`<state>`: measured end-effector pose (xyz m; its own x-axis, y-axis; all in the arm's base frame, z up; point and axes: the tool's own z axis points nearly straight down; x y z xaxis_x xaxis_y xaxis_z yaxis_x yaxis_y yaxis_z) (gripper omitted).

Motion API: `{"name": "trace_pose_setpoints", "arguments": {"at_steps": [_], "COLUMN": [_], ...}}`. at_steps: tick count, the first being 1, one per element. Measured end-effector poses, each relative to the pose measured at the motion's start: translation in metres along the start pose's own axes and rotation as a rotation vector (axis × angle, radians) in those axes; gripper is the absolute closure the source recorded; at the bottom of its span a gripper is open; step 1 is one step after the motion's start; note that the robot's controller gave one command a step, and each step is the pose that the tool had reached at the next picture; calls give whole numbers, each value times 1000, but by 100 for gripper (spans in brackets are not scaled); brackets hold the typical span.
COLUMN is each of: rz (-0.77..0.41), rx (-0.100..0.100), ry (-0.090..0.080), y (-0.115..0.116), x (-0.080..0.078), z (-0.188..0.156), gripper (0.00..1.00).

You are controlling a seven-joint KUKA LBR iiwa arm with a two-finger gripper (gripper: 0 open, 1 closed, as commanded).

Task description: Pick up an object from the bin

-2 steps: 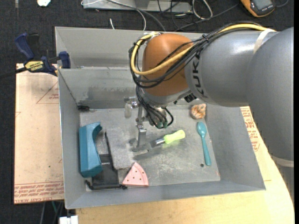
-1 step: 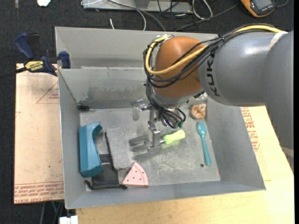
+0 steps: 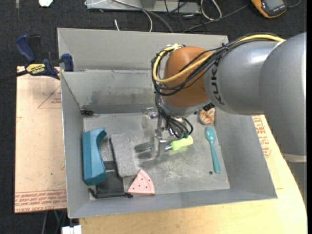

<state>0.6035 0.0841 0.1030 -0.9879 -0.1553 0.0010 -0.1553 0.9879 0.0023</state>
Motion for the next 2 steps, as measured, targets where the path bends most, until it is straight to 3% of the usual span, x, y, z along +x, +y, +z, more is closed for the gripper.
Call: {"name": "trace_pose_setpoints", "arguments": {"at_steps": [1, 2], "rz": [-157, -143], "rx": [1, 1], "ry": [-6, -5], "y": [-43, -42], "x": [49, 46], "z": [15, 20], "gripper": [0, 0]}}
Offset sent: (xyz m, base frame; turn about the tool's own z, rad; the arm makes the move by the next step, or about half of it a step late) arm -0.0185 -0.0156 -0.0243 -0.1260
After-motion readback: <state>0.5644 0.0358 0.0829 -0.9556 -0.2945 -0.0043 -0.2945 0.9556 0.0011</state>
